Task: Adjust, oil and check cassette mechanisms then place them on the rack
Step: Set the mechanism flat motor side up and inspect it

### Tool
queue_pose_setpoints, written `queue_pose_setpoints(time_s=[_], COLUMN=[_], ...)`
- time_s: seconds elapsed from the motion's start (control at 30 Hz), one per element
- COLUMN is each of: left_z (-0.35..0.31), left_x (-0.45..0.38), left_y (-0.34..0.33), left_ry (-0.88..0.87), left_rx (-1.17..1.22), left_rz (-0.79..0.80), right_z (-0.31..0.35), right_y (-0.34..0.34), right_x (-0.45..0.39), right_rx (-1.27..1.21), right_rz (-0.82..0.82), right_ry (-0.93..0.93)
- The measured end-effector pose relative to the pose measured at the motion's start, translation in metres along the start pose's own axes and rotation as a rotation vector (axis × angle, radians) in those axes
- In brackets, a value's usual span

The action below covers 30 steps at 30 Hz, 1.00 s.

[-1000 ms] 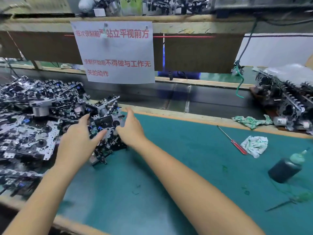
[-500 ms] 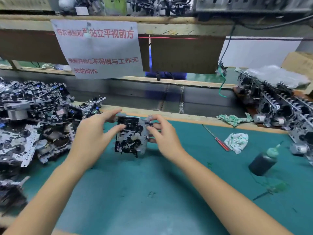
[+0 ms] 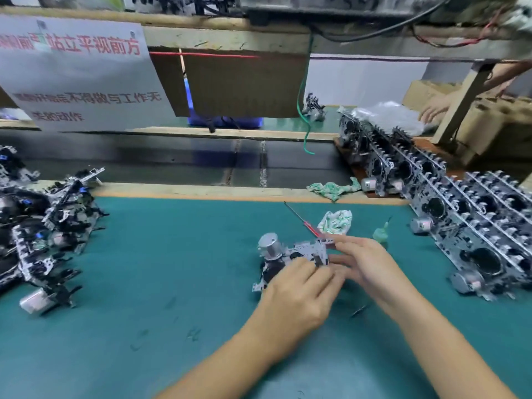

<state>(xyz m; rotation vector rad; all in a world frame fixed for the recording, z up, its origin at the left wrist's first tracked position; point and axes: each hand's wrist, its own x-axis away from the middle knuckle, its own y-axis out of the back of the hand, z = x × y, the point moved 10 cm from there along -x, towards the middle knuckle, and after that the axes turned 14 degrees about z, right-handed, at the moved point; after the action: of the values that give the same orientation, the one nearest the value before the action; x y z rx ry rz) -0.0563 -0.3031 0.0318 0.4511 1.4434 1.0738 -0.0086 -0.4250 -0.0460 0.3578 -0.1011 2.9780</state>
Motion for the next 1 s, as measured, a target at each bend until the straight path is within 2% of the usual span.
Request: queue_pose_setpoints(time_s=[0.13, 0.2, 0.27, 0.33, 0.4, 0.43, 0.77, 1.0], left_z=[-0.031, -0.023, 0.006, 0.049, 0.073, 0.078, 0.084, 0.088], left_x=[-0.014, -0.013, -0.007, 0.004, 0.024, 0.034, 0.042, 0.043], left_y=[-0.025, -0.028, -0.034, -0.051, -0.077, -0.086, -0.106, -0.104], left_ry=[-0.109, -0.124, -0.046, 0.105, 0.238, 0.271, 0.367, 0.349], left_rx=[-0.016, 0.049, 0.179, 0.443, 0.726, 0.815, 0.955, 0.991], left_rz=[0.080, 0.075, 0.125, 0.306, 0.528, 0.580, 0.615, 0.617], right_z=[-0.008, -0.008, -0.004, 0.000, 0.003, 0.004, 0.002, -0.005], right_y=[0.025, 0.039, 0.040, 0.037, 0.036, 0.036, 0.039, 0.038], right_x=[0.001, 0.001, 0.003, 0.007, 0.010, 0.011, 0.017, 0.015], right_rx=[0.075, 0.305, 0.553, 0.678, 0.712, 0.713, 0.779, 0.767], right_rz=[-0.134, -0.215, -0.254, -0.290, -0.320, -0.325, -0.340, -0.324], right_ry=[0.003, 0.022, 0.075, 0.133, 0.167, 0.176, 0.133, 0.128])
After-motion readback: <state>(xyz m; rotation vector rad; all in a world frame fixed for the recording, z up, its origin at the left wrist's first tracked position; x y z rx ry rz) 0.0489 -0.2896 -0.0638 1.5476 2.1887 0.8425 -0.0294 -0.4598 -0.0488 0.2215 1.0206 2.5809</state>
